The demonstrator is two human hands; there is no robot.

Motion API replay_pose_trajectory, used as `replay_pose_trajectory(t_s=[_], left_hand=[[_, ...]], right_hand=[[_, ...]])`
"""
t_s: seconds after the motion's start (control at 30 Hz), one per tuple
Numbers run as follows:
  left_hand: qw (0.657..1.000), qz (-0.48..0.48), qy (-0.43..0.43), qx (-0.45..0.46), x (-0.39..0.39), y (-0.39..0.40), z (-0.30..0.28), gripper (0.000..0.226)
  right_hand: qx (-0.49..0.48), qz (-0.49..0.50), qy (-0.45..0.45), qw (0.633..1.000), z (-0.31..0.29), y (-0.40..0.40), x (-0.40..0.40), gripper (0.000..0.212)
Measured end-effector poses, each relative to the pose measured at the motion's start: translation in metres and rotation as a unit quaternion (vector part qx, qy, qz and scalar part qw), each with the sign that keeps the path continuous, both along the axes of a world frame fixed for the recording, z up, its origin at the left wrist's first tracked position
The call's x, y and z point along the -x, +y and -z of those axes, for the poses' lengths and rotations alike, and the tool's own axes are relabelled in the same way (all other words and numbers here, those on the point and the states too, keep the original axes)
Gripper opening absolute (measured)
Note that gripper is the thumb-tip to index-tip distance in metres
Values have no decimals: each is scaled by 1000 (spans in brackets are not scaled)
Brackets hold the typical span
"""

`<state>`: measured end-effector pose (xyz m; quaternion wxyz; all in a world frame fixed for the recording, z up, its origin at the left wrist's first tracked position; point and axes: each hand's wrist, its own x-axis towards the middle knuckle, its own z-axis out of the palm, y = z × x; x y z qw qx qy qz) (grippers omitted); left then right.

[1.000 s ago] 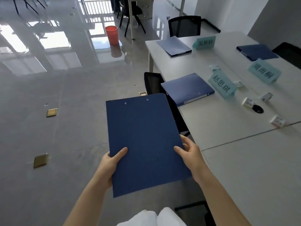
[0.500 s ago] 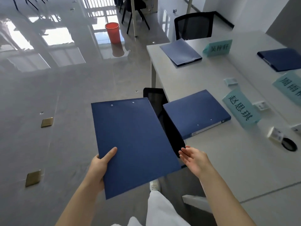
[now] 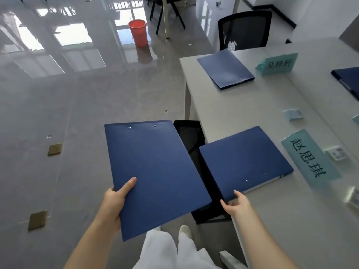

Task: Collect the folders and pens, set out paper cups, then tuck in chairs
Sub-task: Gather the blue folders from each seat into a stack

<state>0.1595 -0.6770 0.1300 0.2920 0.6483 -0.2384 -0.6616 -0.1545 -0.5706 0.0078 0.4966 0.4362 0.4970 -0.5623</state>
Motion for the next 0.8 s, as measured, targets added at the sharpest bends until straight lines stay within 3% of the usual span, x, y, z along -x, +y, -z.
replay_pose_trajectory(t_s=[0.1, 0.2, 0.43, 0.53, 0.67, 0.8], left_hand=[[1000, 9, -7, 1, -3, -19, -2, 42], [1000, 16, -4, 3, -5, -37, -5, 43], [999, 38, 4, 6, -9, -73, -7, 42], [999, 53, 8, 8, -15, -85, -9, 33], [998, 62, 16, 13, -31, -100, -12, 25], [998, 58, 18, 17, -51, -115, -11, 31]], right_hand=[[-17, 8, -16, 1000, 1, -7, -1, 64], [-26, -12, 36, 999, -6, -14, -4, 64], [79, 72, 128, 986, -25, -29, -8, 35], [91, 105, 150, 979, -36, -37, -13, 36], [177, 135, 93, 970, -68, -52, -33, 21], [241, 127, 19, 962, -88, -75, -61, 19]])
